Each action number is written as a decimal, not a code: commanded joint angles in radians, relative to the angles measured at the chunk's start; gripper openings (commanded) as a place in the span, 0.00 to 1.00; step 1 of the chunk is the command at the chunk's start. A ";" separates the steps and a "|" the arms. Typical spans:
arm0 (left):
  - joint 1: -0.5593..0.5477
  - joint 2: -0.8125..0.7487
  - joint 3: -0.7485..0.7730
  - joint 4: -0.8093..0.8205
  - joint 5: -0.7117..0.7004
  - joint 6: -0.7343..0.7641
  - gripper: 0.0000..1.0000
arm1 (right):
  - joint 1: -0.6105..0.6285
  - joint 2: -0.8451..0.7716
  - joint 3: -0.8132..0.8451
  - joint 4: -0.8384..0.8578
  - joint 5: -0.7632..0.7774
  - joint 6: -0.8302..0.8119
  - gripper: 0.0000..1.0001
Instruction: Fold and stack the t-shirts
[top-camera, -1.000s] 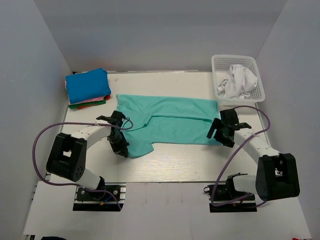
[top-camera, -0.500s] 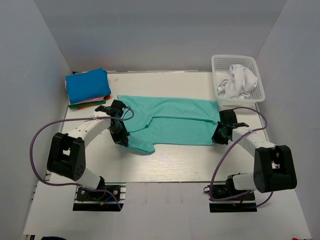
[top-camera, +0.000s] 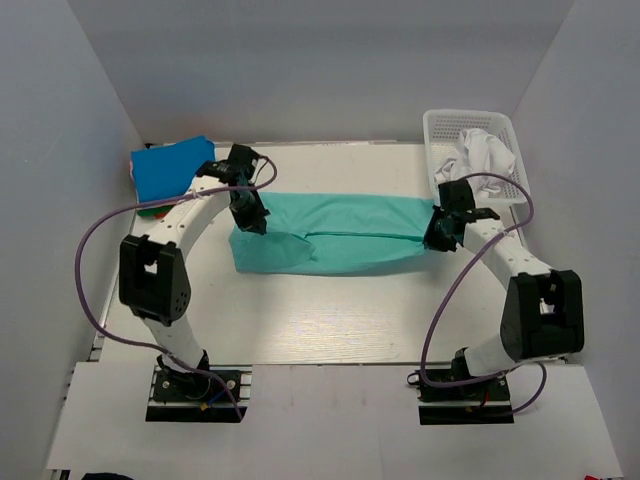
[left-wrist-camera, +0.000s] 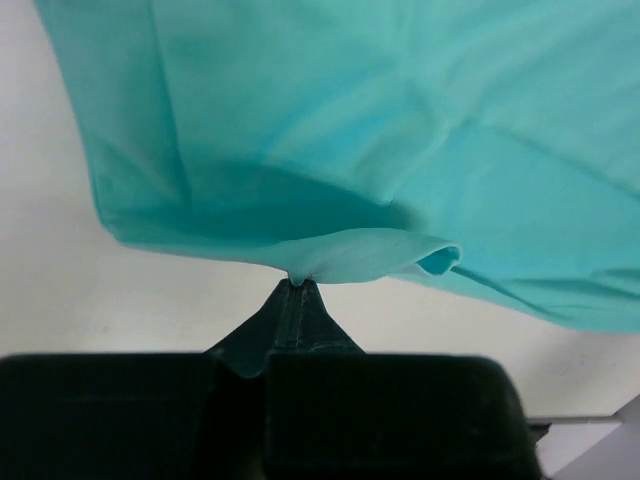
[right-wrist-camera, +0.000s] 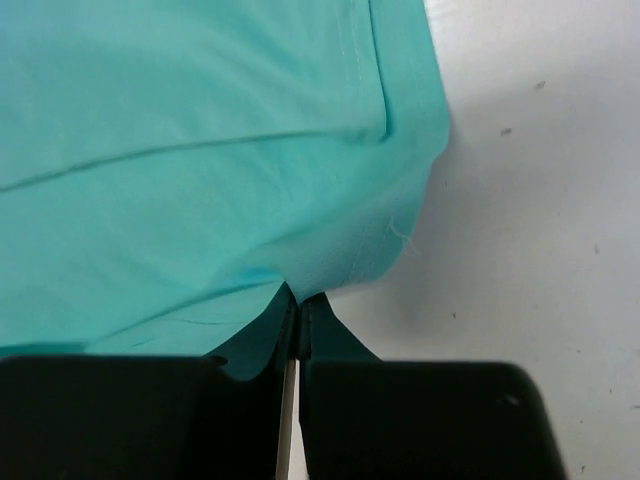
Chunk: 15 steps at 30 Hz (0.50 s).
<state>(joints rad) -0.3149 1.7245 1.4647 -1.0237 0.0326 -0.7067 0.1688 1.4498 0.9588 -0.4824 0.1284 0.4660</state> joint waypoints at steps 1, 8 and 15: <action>0.013 0.072 0.155 -0.016 -0.071 0.016 0.00 | -0.012 0.056 0.107 -0.048 0.031 -0.030 0.00; 0.051 0.253 0.402 -0.043 -0.151 0.053 0.00 | -0.028 0.181 0.245 -0.068 0.045 -0.030 0.00; 0.073 0.365 0.551 0.062 -0.151 0.131 0.00 | -0.032 0.302 0.366 -0.120 0.075 -0.007 0.01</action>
<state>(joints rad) -0.2497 2.0888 1.9572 -1.0302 -0.0925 -0.6247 0.1440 1.7252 1.2705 -0.5591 0.1619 0.4500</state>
